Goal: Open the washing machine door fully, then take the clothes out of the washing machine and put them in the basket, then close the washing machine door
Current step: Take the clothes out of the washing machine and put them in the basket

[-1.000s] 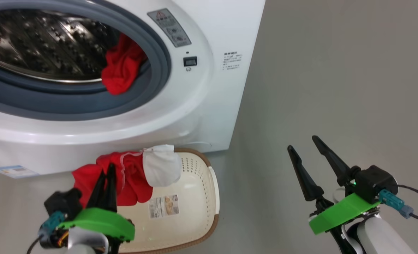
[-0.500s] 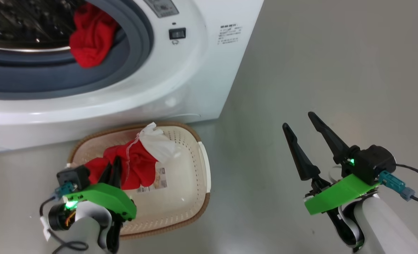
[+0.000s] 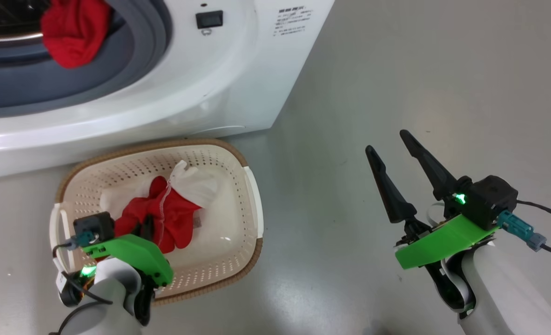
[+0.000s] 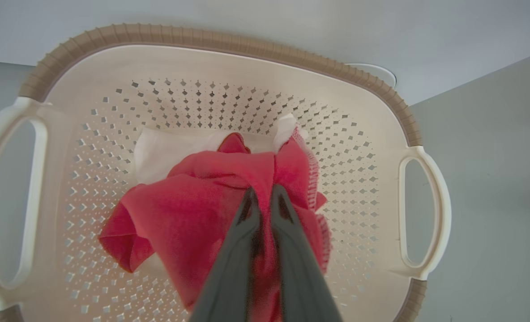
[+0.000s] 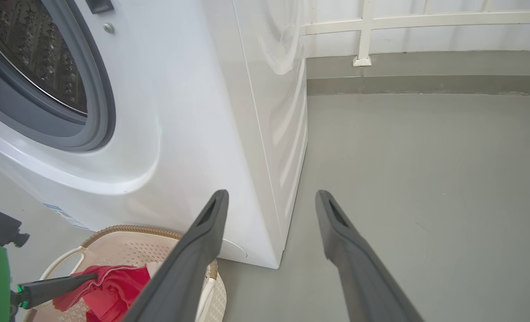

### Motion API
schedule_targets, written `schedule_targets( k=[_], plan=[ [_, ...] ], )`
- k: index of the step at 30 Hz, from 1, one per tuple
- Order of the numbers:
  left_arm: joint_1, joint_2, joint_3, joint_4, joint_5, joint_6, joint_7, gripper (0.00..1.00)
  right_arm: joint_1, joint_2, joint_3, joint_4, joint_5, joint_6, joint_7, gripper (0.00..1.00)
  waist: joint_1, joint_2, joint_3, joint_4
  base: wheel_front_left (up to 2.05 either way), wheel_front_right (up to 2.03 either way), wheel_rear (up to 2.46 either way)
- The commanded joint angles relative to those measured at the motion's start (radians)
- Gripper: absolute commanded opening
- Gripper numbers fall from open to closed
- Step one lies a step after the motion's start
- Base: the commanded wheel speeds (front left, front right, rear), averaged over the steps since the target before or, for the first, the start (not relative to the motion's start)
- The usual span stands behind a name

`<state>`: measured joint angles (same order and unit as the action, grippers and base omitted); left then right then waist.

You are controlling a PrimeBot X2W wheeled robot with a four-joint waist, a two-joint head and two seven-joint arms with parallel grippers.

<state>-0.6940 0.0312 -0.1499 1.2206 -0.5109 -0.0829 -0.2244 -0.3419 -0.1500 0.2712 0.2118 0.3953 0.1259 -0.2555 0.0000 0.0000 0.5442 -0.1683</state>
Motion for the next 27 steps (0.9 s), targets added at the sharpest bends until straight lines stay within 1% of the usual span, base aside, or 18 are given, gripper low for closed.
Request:
schedule_targets(
  k=[1,2,3,4,10,13,15,18,22,27],
  plan=[
    [-0.007,0.019,0.016,0.003,-0.008,-0.012,-0.005,0.0,-0.004,0.002,0.019,-0.024,0.009,0.005,-0.006,1.0,0.0,0.0,0.018,-0.012,0.0,0.0,0.0],
    [-0.012,0.019,0.013,0.009,-0.01,-0.013,-0.007,0.0,-0.006,0.003,0.018,-0.025,0.01,0.005,-0.006,1.0,0.0,0.0,0.021,-0.013,0.0,0.0,0.0],
    [-0.016,0.019,0.011,0.014,-0.012,-0.014,-0.008,0.47,-0.006,0.003,0.017,-0.024,0.01,0.005,-0.006,1.0,0.0,0.0,0.023,-0.012,0.0,0.0,0.0],
    [-0.021,0.019,0.008,0.018,-0.015,-0.015,-0.011,1.0,-0.007,0.003,0.016,-0.024,0.01,0.005,-0.006,1.0,0.0,0.0,0.024,-0.012,0.0,0.0,0.0],
    [-0.033,0.019,-0.008,0.011,-0.038,-0.027,-0.029,1.0,-0.009,0.0,0.009,-0.014,0.006,0.005,-0.006,1.0,0.0,0.0,0.003,0.006,0.0,0.0,0.0],
    [-0.022,0.019,-0.013,-0.027,-0.03,-0.032,-0.036,1.0,-0.008,-0.004,-0.003,-0.015,-0.005,0.005,-0.006,1.0,0.0,0.0,-0.02,0.019,0.0,0.0,0.0],
    [-0.001,0.025,-0.002,-0.09,-0.018,-0.033,-0.037,1.0,-0.005,-0.006,-0.012,-0.015,-0.012,0.005,-0.006,1.0,0.0,0.0,-0.038,0.029,0.0,0.0,0.0],
    [0.051,0.032,0.021,-0.199,0.016,-0.019,-0.037,1.0,0.002,-0.011,-0.021,-0.013,-0.018,0.005,-0.006,1.0,0.0,0.0,-0.068,0.042,0.0,0.0,0.0],
    [0.125,0.031,0.066,-0.336,0.06,0.0,-0.037,1.0,0.018,-0.014,-0.033,-0.01,-0.025,0.005,-0.006,1.0,0.0,0.0,-0.114,0.061,0.0,0.0,0.0],
    [0.204,0.026,0.115,-0.481,0.111,0.008,-0.037,1.0,0.044,-0.016,-0.04,-0.004,-0.031,0.005,-0.006,1.0,0.0,0.0,-0.175,0.083,0.0,0.0,0.0]
  ],
)
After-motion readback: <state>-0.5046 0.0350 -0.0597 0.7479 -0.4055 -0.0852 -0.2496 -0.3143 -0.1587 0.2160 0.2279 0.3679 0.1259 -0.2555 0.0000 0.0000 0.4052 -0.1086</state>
